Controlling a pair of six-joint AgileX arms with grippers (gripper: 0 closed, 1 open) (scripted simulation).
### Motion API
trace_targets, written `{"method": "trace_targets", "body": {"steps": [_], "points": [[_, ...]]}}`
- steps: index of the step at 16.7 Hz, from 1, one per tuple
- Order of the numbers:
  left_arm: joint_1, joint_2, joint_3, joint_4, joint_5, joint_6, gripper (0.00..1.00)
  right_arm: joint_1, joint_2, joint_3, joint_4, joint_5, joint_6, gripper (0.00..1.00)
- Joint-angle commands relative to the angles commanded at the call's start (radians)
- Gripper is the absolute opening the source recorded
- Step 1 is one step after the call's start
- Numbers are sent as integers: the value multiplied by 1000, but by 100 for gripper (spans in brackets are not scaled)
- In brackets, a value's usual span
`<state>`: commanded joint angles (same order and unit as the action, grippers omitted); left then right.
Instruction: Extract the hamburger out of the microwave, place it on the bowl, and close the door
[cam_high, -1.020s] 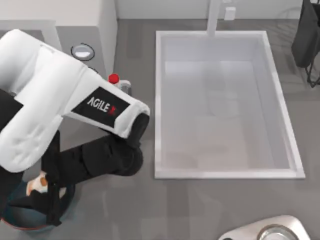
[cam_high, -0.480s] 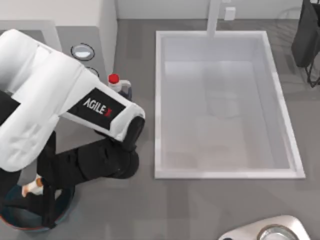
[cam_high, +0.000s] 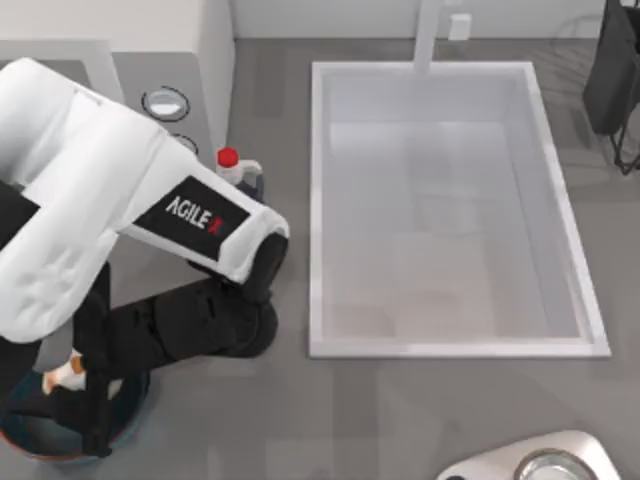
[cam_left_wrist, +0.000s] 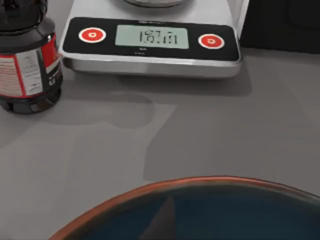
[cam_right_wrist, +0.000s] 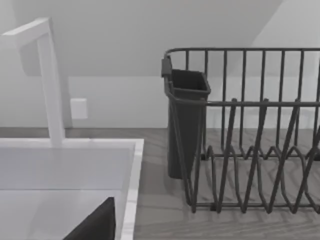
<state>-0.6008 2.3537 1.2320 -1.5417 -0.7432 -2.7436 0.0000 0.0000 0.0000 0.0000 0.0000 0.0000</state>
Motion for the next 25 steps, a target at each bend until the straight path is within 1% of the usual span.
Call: {"method": "trace_targets", "body": {"steps": [4,5,12,13,16,18,20,22,25], "points": [[0,0,0,0,0,0,98,0,0,0,0,0,0,100],[0,0,0,0,0,0,100,0,0,0,0,0,0,100],[0,0,0,0,0,0,100,0,0,0,0,0,0,100],[-13,-55,5,-17,-38,-84,100,0,0,0,0,0,0,100],[-3,-84,-7,-3,-23,-54,100,0,0,0,0,0,0,100],[21,-154,-39,33,12,17,100,0,0,0,0,0,0,100],[56,-264,-87,90,62,130,100,0,0,0,0,0,0,100],[100,-418,-152,168,124,287,100,0,0,0,0,0,0,100],[177,-701,-275,315,231,600,100,0,0,0,0,0,0,100]]}}
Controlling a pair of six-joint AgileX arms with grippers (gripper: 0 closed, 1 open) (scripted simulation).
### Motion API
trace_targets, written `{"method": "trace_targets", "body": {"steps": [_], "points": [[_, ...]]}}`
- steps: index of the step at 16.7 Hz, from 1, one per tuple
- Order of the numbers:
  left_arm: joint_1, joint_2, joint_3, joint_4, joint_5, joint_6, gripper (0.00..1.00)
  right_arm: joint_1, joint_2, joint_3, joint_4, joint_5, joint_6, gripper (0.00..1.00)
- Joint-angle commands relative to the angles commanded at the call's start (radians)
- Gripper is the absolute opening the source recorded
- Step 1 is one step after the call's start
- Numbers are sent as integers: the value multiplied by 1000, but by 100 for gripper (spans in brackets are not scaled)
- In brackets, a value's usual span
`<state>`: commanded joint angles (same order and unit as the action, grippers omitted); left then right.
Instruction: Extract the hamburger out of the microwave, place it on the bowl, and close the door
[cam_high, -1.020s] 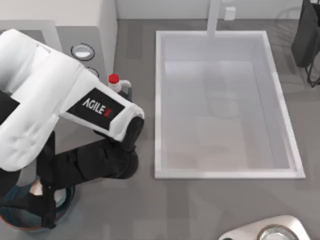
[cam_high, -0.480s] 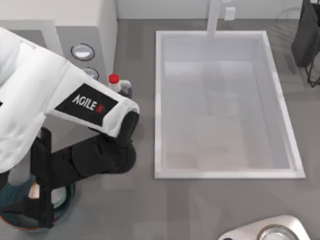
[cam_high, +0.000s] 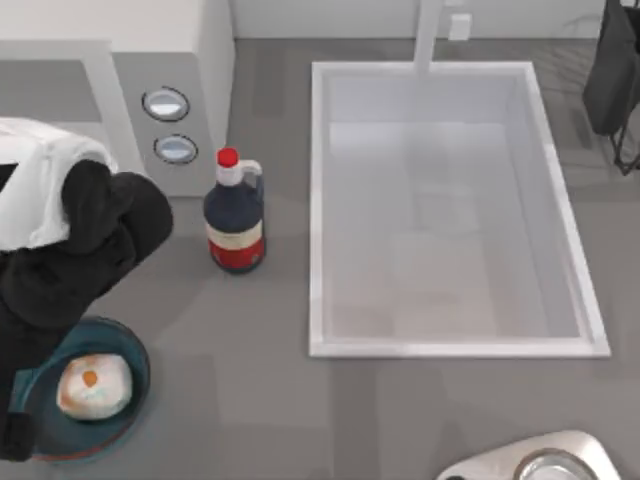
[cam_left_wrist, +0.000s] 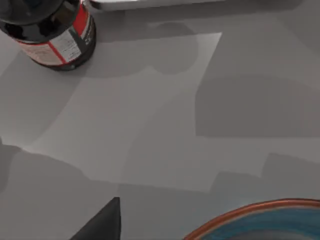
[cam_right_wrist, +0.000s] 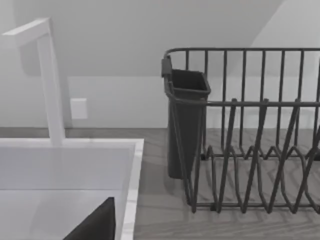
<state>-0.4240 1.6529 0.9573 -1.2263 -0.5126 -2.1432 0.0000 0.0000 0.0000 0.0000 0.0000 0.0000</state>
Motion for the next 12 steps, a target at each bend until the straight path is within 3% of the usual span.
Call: {"method": "trace_targets", "body": {"steps": [12], "points": [[317,-1211,-649,820,400,1584,100,0,0,0,0,0,0,100]]}}
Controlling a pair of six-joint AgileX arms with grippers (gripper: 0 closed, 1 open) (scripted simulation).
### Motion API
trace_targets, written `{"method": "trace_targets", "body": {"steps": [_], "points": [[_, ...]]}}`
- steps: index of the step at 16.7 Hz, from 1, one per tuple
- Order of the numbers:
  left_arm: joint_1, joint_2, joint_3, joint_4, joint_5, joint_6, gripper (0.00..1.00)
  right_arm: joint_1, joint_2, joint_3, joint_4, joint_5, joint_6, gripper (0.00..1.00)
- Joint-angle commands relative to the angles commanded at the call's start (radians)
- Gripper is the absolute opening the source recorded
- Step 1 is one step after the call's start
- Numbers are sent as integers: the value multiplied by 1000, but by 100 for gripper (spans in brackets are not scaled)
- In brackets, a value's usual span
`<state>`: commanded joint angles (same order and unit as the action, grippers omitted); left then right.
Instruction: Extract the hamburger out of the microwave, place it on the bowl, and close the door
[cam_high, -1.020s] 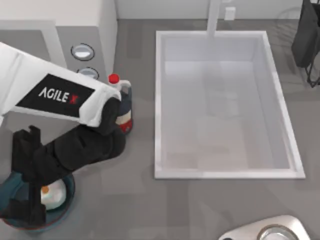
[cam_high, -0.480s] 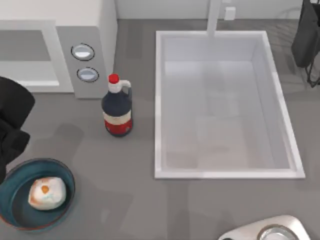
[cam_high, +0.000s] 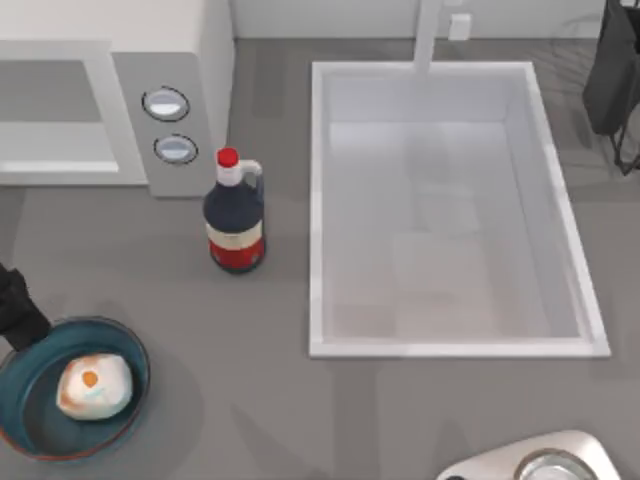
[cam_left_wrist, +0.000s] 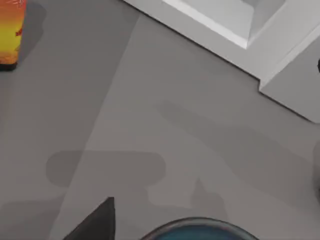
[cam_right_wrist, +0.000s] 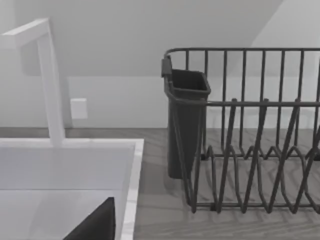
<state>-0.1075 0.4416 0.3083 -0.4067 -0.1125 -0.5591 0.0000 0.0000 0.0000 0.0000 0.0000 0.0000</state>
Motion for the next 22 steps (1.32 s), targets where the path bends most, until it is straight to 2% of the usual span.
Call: {"method": "trace_targets", "body": {"steps": [4,7,10,15,22], "points": [[70,-287,-188,246,77,350,100,0,0,0,0,0,0,100],[98,-402,-275,362,105,501,100,0,0,0,0,0,0,100],[107,-442,-308,407,113,559,100,0,0,0,0,0,0,100],[107,-442,-308,407,113,559,100,0,0,0,0,0,0,100],[107,-442,-308,407,113,559,47,0,0,0,0,0,0,100]]}}
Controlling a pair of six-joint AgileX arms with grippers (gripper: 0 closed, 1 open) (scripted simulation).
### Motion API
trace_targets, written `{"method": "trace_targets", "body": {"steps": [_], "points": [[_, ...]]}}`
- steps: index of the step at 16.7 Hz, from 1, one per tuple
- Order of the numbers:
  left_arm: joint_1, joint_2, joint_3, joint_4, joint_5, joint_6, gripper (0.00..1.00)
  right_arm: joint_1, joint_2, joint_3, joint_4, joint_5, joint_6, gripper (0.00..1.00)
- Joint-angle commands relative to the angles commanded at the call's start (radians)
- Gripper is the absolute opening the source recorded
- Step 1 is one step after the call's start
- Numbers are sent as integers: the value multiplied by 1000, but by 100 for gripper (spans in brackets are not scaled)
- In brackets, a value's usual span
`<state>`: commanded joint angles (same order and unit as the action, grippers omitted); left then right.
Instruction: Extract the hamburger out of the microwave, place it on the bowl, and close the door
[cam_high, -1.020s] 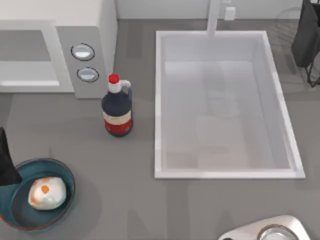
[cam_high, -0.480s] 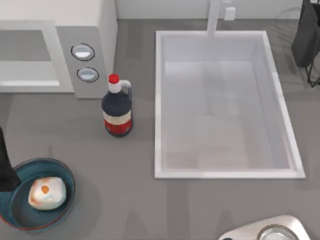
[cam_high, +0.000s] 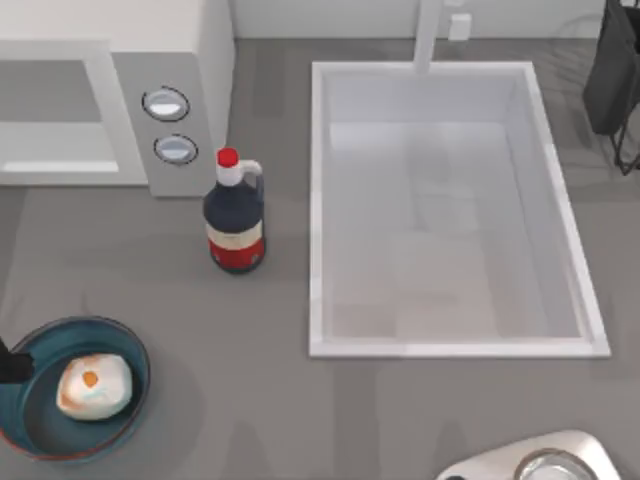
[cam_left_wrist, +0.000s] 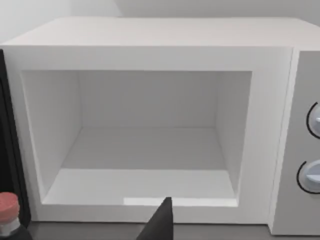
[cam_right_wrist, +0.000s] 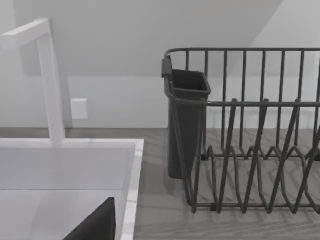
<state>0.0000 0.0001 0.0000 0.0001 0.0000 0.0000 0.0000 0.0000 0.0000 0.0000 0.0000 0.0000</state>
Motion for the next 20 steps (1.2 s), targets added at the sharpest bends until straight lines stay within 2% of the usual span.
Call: {"method": "trace_targets", "body": {"steps": [6,16,18,20], "points": [[0,0,0,0,0,0,2,0,0,0,0,0,0,100],[3,0,2,-2,3,0,0,0,0,0,0,0,0,100],[41,-1,18,-19,41,0,0,0,0,0,0,0,0,100],[119,-2,45,-47,119,0,0,0,0,0,0,0,0,100]]}}
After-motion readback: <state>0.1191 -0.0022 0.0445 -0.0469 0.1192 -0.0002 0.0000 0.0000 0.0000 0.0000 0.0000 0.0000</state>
